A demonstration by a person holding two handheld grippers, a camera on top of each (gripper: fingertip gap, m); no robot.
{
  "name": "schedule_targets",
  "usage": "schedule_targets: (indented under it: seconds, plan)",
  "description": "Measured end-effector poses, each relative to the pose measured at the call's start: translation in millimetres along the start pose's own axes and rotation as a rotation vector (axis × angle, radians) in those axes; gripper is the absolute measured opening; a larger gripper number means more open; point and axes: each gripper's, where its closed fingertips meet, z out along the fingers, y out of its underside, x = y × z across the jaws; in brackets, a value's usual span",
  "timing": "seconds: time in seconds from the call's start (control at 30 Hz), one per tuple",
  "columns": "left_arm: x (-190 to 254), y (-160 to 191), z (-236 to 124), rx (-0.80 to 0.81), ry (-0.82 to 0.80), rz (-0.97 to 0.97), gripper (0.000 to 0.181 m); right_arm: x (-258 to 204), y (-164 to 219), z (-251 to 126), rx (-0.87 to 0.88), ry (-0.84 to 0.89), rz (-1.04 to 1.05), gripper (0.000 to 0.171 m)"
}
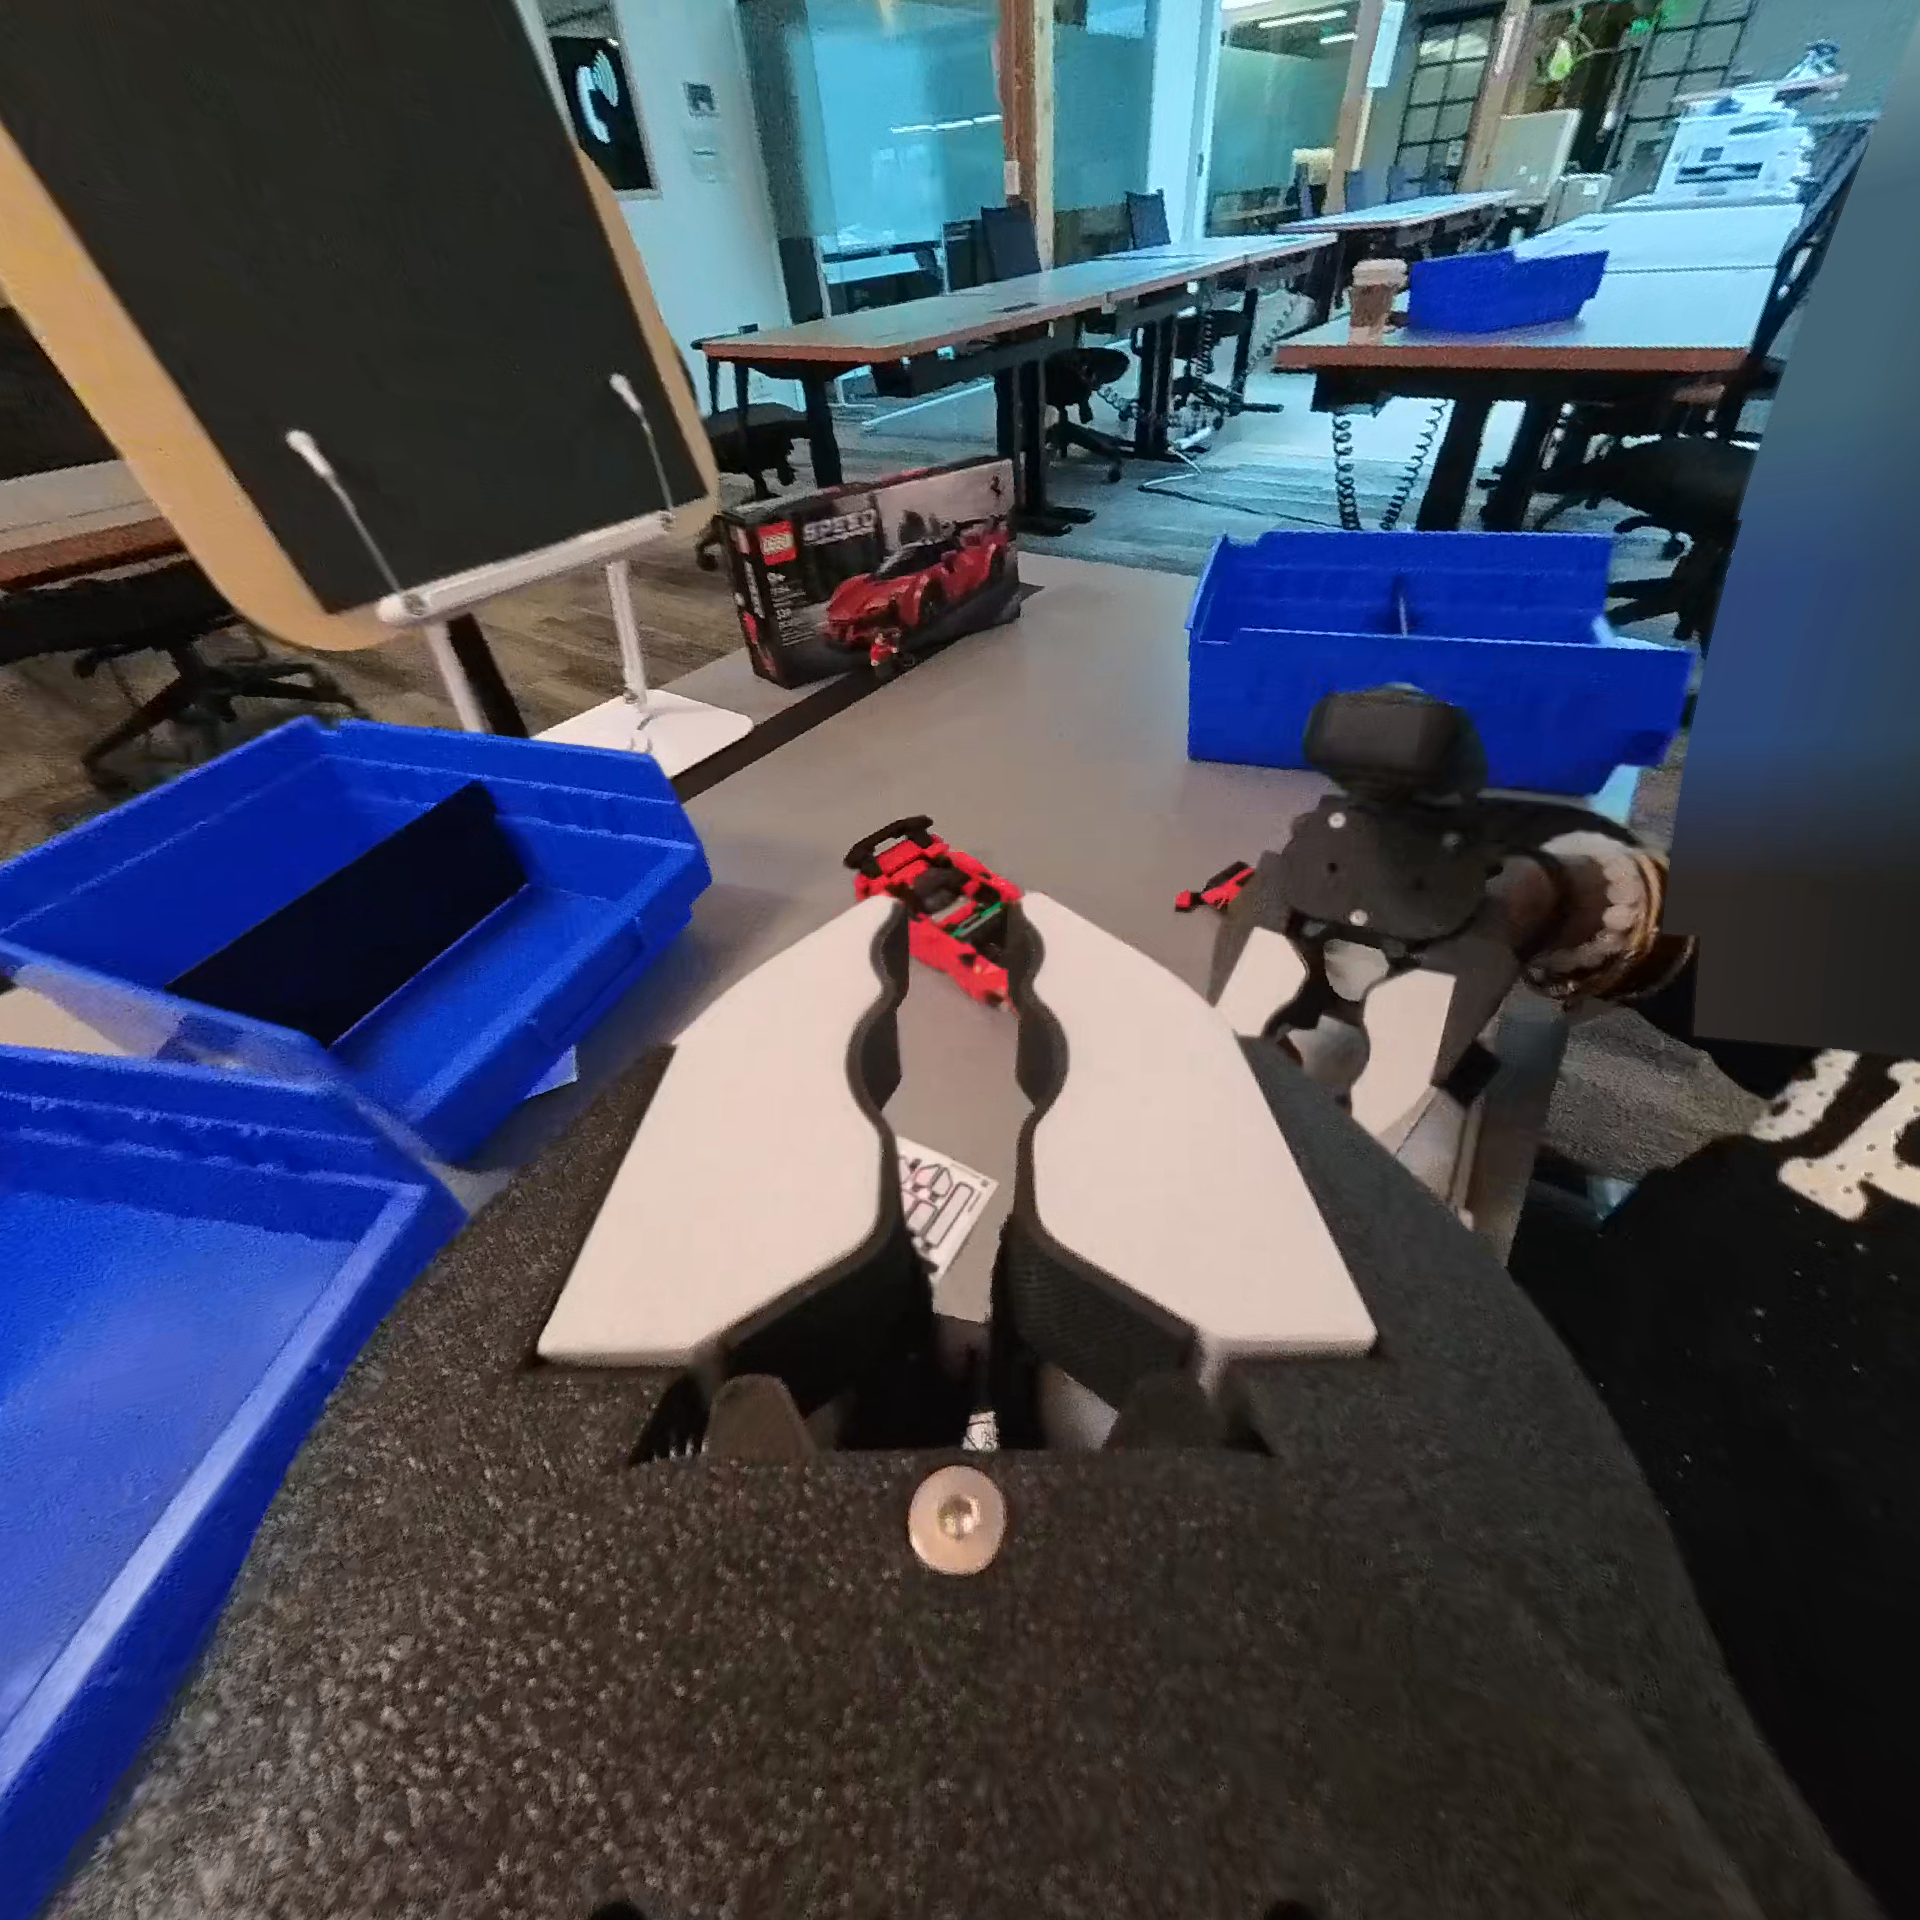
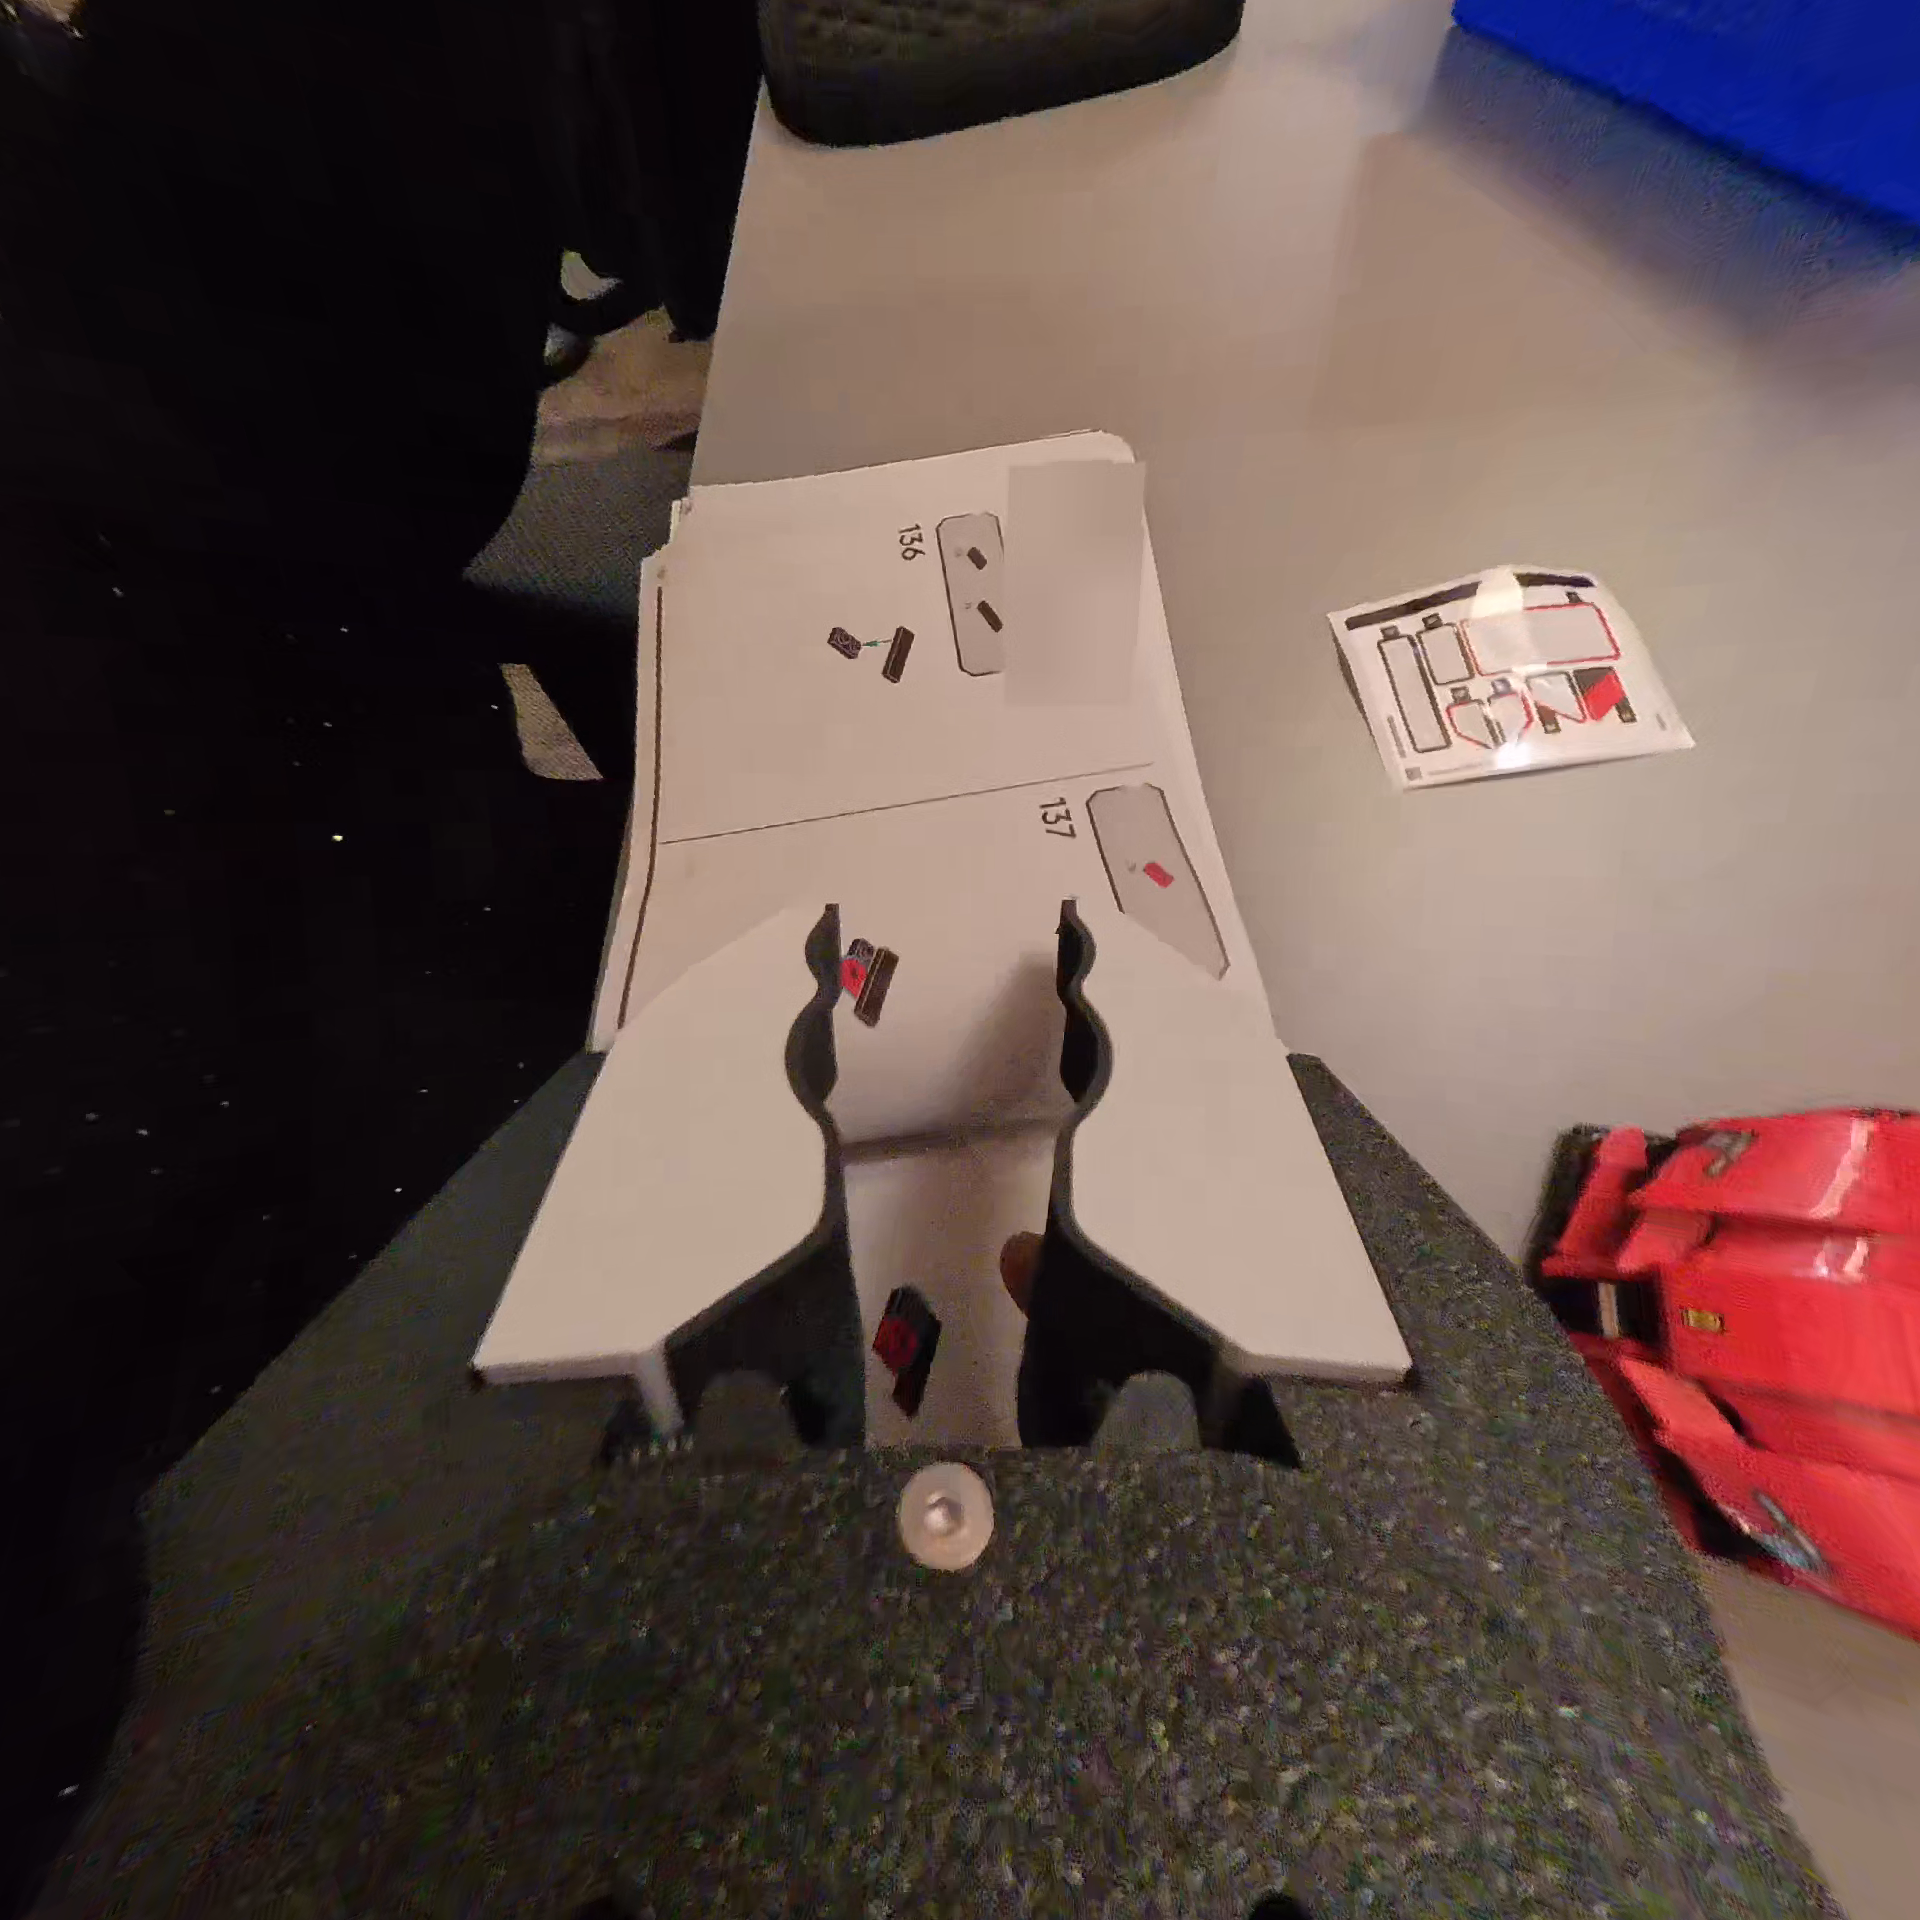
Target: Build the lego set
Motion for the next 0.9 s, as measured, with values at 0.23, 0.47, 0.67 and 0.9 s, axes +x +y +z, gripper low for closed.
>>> schedule_targets:
  seconds: [0.23,0.47,0.67,0.9]
  plan:
    - [-37.8,0.7,-38.3,0.061,-0.174,-0.023,0.017,3.3,11.4,27.4,-0.076,0.057,-0.066,0.039]
    - [-25.6,2.3,-20.9,0.070,-0.044,-0.099,0.019,7.2,10.3,28.2,-0.073,0.054,-0.017,0.034]
    - [-41.9,-1.5,-29.5,0.115,-0.143,-0.045,0.019,13.2,10.2,28.0,-0.072,0.096,-0.004,0.024]
    - [-56.6,9.3,-11.7,0.149,-0.148,-0.099,0.019,19.2,9.6,27.6,-0.074,0.169,-0.024,0.031]
